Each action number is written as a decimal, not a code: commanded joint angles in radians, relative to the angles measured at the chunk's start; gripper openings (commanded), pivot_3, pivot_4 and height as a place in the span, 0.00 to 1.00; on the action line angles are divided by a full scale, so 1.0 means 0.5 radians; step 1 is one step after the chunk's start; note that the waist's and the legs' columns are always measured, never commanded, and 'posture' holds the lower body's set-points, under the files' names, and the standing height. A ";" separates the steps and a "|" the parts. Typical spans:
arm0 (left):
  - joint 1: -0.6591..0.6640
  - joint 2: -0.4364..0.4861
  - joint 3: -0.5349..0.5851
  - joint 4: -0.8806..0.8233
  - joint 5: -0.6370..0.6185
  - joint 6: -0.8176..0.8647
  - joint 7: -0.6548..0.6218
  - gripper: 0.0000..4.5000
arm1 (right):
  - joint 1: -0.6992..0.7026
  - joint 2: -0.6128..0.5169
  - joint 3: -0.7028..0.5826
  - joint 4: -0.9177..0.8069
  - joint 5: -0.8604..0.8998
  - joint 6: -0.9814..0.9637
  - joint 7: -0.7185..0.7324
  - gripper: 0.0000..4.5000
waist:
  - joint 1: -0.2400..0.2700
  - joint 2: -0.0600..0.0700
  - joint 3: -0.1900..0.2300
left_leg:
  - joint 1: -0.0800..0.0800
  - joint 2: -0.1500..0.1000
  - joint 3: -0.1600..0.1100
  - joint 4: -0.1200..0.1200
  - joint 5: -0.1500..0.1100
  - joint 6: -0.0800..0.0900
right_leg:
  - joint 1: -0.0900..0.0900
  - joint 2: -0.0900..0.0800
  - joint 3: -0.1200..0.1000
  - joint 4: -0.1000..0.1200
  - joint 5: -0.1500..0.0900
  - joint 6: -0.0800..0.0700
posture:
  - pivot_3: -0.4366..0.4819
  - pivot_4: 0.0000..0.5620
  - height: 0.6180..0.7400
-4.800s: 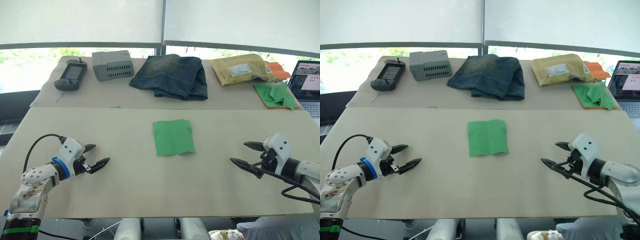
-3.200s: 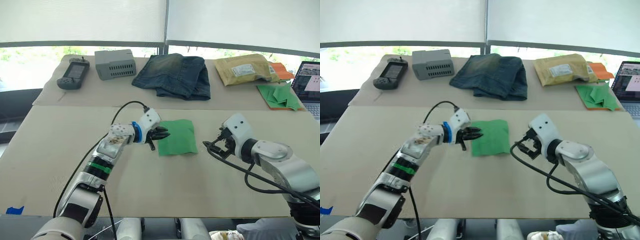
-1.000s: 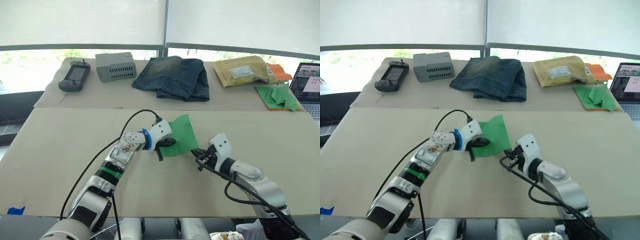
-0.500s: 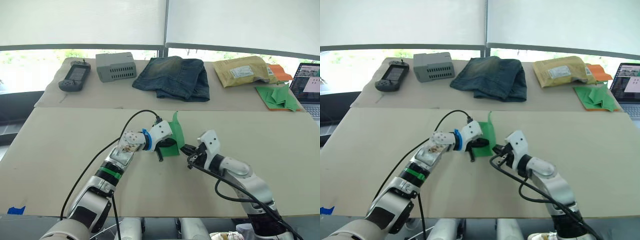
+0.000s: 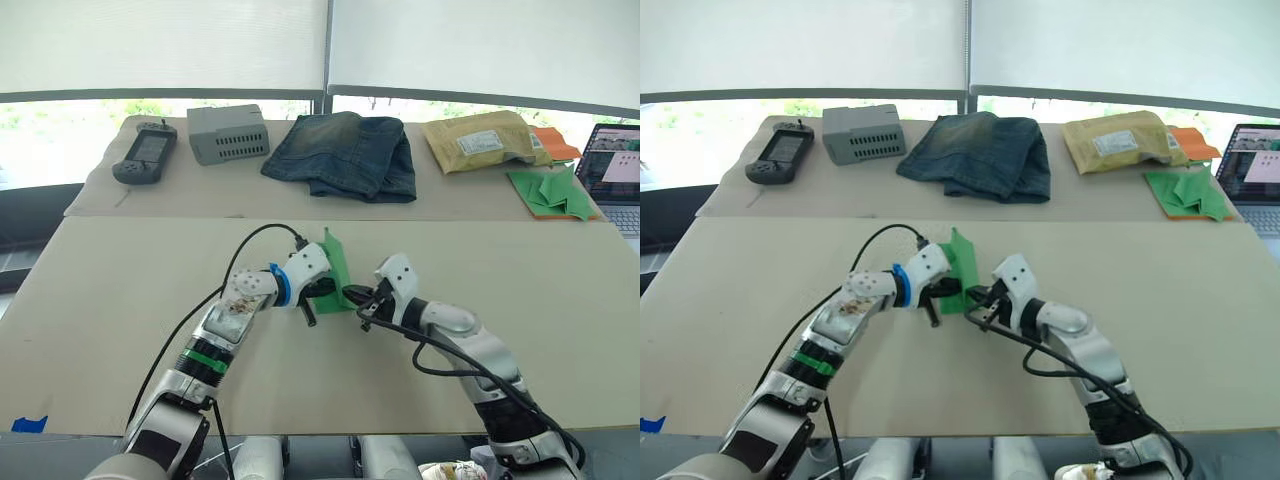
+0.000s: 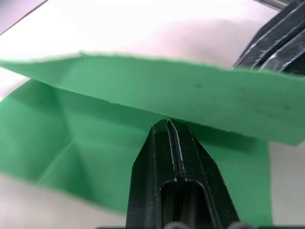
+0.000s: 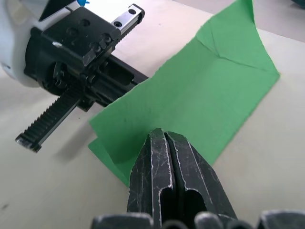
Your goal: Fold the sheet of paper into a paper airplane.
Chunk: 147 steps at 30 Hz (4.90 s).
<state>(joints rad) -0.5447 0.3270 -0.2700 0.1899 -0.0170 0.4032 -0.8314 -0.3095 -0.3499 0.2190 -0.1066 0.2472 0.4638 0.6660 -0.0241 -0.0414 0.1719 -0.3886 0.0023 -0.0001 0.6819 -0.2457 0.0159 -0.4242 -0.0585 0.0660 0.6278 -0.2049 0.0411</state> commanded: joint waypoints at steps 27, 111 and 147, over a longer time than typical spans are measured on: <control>-0.118 0.020 0.005 -0.003 -0.139 0.252 0.106 0.00 | -0.150 -0.009 0.172 -0.017 -0.302 0.356 -0.101 0.01 | -0.012 0.001 0.001 | 0.000 -0.004 -0.003 -0.002 0.000 0.000 | -0.001 -0.003 0.000 0.000 0.006 -0.010 | 0.48 0.27 0.91; 0.022 -0.014 0.023 -0.032 -0.160 0.272 0.112 0.00 | -0.053 -0.183 -0.062 -0.324 0.144 0.359 0.624 0.01 | -0.032 0.018 -0.032 | 0.005 -0.004 -0.011 -0.007 -0.001 0.001 | 0.002 -0.003 0.001 -0.003 -0.005 0.005 | 0.48 0.27 0.91; -0.075 0.117 0.073 -0.144 -0.349 0.391 0.066 0.00 | -0.212 -0.492 -0.106 -0.692 -0.071 0.433 0.160 0.01 | 0.015 0.005 -0.015 | -0.003 -0.003 -0.004 -0.007 -0.001 0.001 | -0.004 -0.003 -0.001 -0.006 -0.004 0.003 | 0.48 0.27 0.91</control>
<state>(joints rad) -0.5511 0.3974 -0.2187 0.1155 -0.1999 0.6337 -0.7953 -0.4113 -0.5886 0.2130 -0.3998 0.1849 0.6691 0.7555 -0.0165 -0.0390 0.1642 -0.3902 0.0007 -0.0009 0.6782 -0.2462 0.0163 -0.4264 -0.0598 0.0657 0.6247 -0.2069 0.0429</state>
